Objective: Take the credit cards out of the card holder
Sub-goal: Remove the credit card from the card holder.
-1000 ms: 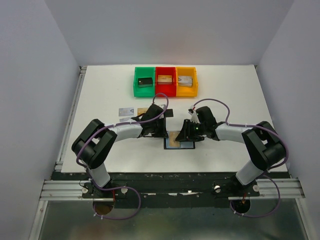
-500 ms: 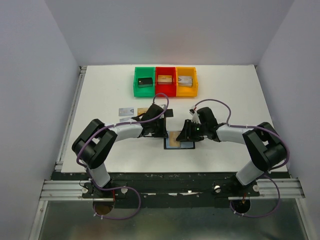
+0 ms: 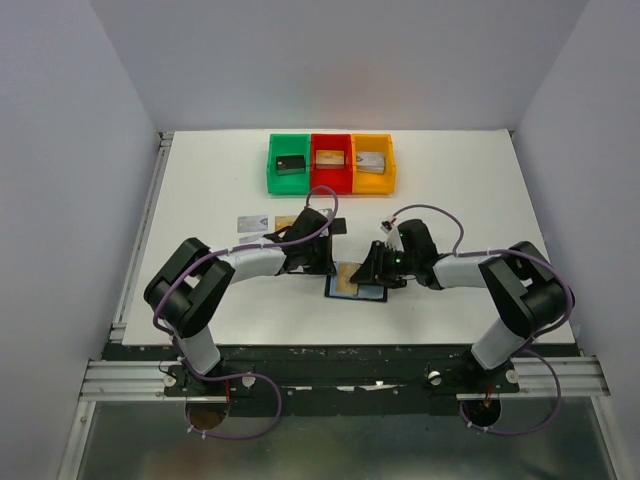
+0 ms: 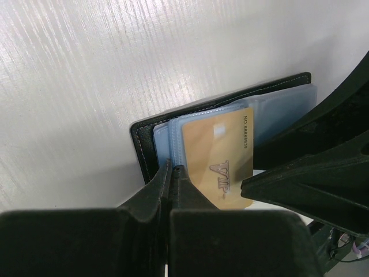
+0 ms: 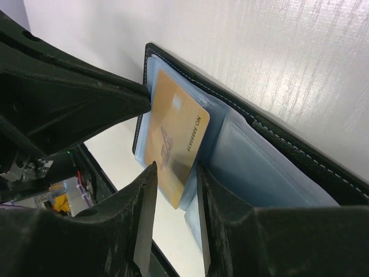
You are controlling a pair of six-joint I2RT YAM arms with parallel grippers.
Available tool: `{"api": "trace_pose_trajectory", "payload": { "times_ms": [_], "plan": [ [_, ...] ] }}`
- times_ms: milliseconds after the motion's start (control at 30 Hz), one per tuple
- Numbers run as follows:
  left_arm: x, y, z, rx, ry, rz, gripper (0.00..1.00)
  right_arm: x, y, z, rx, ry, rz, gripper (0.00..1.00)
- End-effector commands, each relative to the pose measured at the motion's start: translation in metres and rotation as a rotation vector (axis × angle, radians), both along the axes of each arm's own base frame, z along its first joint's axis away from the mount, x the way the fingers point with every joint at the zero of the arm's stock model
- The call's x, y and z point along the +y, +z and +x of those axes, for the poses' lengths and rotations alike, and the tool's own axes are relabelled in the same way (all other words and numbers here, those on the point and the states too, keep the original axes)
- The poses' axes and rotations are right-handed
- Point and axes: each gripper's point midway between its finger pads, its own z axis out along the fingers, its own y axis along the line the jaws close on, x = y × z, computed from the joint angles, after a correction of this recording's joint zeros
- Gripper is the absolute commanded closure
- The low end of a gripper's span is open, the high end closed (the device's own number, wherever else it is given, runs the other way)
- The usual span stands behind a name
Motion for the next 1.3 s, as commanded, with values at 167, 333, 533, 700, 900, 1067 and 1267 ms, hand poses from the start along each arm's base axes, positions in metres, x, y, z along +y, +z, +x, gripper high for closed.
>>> {"api": "trace_pose_trajectory", "payload": {
  "times_ms": [167, 333, 533, 700, 900, 1067, 1267],
  "plan": [
    [0.014, -0.033, -0.018, 0.065, -0.007, 0.103, 1.0, 0.011, 0.012, 0.006, -0.018, -0.02, 0.13, 0.61],
    [0.017, -0.033, -0.018, 0.059, -0.002, 0.112, 1.0, 0.006, 0.011, 0.008, -0.021, -0.048, 0.129, 0.62],
    [0.016, -0.033, -0.018, 0.063, 0.0, 0.111, 1.0, 0.007, 0.014, 0.006, -0.028, -0.043, 0.157, 0.63],
    [0.015, -0.035, -0.02, 0.065, -0.008, 0.111, 1.0, 0.012, 0.018, 0.006, -0.021, -0.034, 0.214, 0.64],
    [0.01, -0.033, -0.023, 0.058, -0.026, 0.105, 1.0, 0.017, 0.018, 0.007, -0.002, -0.028, 0.25, 0.64],
    [0.004, -0.031, -0.025, 0.049, -0.046, 0.091, 1.0, 0.019, 0.017, 0.007, 0.009, -0.024, 0.253, 0.61],
    [-0.001, -0.029, -0.026, 0.04, -0.068, 0.078, 1.0, 0.021, 0.015, 0.01, 0.022, -0.021, 0.255, 0.61]
  ]
}}
